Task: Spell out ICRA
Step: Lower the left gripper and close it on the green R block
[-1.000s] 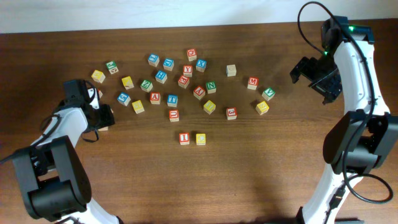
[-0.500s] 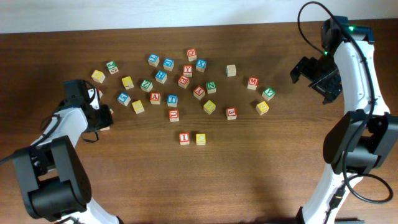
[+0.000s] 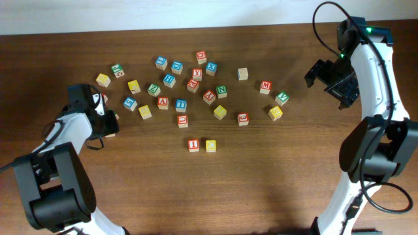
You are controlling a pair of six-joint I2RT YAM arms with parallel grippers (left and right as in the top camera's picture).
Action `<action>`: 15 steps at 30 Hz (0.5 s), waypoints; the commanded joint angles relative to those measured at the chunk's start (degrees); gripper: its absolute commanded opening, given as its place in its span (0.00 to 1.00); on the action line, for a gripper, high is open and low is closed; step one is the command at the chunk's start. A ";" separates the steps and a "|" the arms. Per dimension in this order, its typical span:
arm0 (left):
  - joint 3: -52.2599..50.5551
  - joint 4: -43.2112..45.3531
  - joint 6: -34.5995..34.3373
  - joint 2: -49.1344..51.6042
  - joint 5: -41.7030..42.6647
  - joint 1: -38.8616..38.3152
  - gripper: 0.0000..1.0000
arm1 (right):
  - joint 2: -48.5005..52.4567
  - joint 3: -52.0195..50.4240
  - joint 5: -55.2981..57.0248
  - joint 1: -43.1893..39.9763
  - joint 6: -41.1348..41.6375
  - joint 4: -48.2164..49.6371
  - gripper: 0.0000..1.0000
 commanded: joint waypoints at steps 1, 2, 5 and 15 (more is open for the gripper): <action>-0.28 -0.07 0.09 0.33 0.00 0.11 0.47 | 0.33 0.33 -0.07 0.22 0.07 0.02 0.98; -0.28 -0.09 0.11 0.33 0.00 0.09 0.47 | 0.31 0.33 -0.07 0.22 0.07 0.02 0.98; -0.28 -0.68 5.18 0.33 2.58 0.09 0.39 | 0.31 0.33 -0.07 0.22 0.07 0.02 0.98; -0.28 -1.22 7.65 0.33 2.58 0.09 0.29 | 0.33 0.35 -0.07 0.22 0.07 0.02 0.98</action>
